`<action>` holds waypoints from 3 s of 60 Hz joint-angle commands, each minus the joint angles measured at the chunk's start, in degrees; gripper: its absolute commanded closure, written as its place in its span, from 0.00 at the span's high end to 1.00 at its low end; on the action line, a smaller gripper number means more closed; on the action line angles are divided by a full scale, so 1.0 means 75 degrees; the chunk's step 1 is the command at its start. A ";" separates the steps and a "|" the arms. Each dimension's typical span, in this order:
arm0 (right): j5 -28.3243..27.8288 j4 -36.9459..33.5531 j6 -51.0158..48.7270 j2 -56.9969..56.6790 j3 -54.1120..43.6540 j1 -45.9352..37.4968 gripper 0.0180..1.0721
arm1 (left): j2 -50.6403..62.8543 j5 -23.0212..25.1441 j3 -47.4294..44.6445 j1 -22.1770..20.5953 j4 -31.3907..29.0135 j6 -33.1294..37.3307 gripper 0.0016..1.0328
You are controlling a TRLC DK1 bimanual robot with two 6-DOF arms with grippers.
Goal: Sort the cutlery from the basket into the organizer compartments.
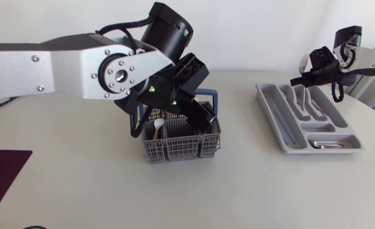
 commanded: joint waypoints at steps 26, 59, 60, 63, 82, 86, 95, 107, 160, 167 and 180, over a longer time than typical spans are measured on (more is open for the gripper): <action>0.0888 -0.1333 0.0150 0.2635 0.2615 0.0088 0.05 | 0.0340 -0.0180 -0.0185 0.0009 0.0152 0.0110 0.77; 0.1122 -0.2223 0.0408 0.3678 0.3869 0.0252 0.31 | 0.0398 -0.0344 -0.0197 0.0009 0.0163 0.0074 0.77; 0.1122 -0.2223 0.0408 0.3655 0.3834 0.0252 0.34 | 0.0398 -0.0344 -0.0197 0.0009 0.0163 0.0086 0.77; 0.1099 -0.2212 0.0408 0.3514 0.3693 0.0252 0.41 | 0.0398 -0.0356 -0.0209 0.0009 0.0163 0.0074 0.77; 0.0782 -0.1485 0.0373 0.1546 0.1572 0.0228 0.53 | 0.0398 -0.0520 -0.0642 -0.0015 0.0867 0.0074 0.77; 0.0665 -0.1251 0.0350 0.0948 0.0857 0.0240 0.53 | 0.0433 -0.0520 -0.0795 -0.0015 0.1277 0.0074 0.77; 0.0489 -0.0852 0.0326 -0.0107 -0.0385 0.0322 0.56 | 0.0656 -0.0520 -0.0759 -0.0015 0.1663 -0.0054 0.77; 0.0220 -0.0571 0.0361 -0.1408 -0.1721 0.0498 0.58 | 0.0972 -0.0520 -0.0830 -0.0003 0.2261 -0.0324 0.77; -0.1140 -0.0665 0.0338 -0.4736 -0.5049 0.1822 0.63 | 0.1757 -0.0169 -0.0127 0.0009 0.2097 -0.2129 0.50; -0.1140 -0.0571 0.0373 -0.4841 -0.5225 0.1892 0.63 | 0.1722 -0.0837 -0.0455 -0.0296 0.2718 -0.2140 0.50; -0.1140 -0.0348 0.0396 -0.4958 -0.5530 0.1998 0.63 | 0.1957 -0.1657 -0.0513 -0.0460 0.3105 -0.2187 0.50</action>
